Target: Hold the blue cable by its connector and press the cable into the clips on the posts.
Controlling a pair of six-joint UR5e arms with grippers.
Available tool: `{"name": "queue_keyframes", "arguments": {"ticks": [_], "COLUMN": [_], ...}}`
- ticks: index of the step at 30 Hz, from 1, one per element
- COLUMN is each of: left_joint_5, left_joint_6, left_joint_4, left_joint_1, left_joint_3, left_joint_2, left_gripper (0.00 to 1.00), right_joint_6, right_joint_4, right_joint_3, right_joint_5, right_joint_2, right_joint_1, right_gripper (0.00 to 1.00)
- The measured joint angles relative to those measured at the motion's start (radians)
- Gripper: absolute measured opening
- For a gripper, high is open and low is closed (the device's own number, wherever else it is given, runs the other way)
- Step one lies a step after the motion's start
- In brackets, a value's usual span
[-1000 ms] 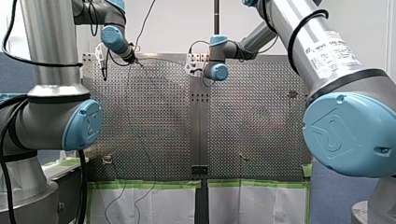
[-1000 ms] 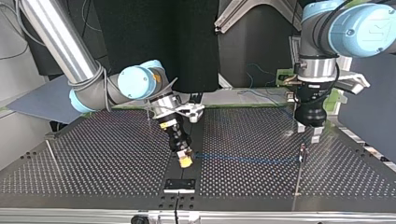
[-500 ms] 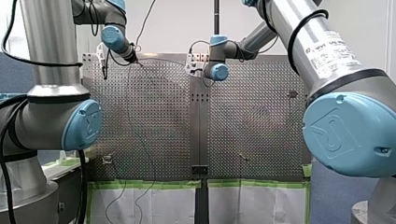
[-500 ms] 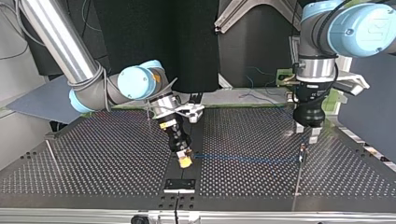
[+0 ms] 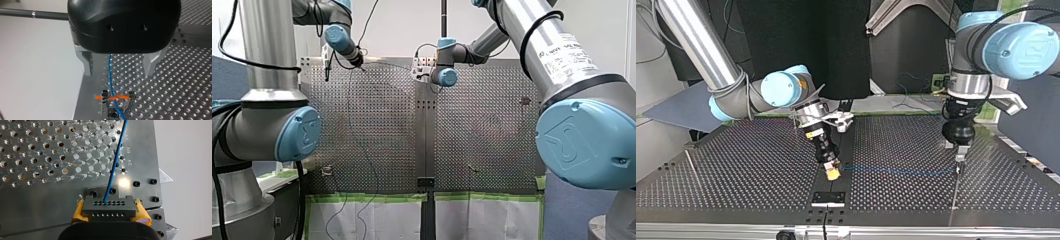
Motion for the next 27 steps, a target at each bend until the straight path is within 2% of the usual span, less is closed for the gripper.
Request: {"name": "queue_keyframes", "arguments": {"ticks": [4, 7, 18, 27], "left_joint_5": [-0.006, -0.013, -0.066, -0.117], "left_joint_6": [0.037, 0.044, 0.027, 0.024], "left_joint_4": [-0.012, -0.009, 0.006, 0.04], "left_joint_1": [-0.016, -0.026, -0.075, -0.134], "left_joint_3": [0.019, 0.03, 0.077, 0.116], "left_joint_2": [-0.012, -0.015, -0.041, -0.125], "left_gripper": [1.0, 1.0, 1.0, 1.0], "right_joint_6": [0.0, 0.0, 0.001, 0.001], "right_joint_4": [0.0, -0.001, 0.0, 0.0], "right_joint_3": [0.0, 0.0, 0.0, 0.0], "right_joint_5": [0.0, 0.0, -0.002, -0.002], "right_joint_2": [0.0, 0.0, 0.0, 0.0], "right_joint_1": [-0.001, -0.001, -0.001, 0.0], "right_gripper": [0.0, 0.0, 0.0, 0.0]}}
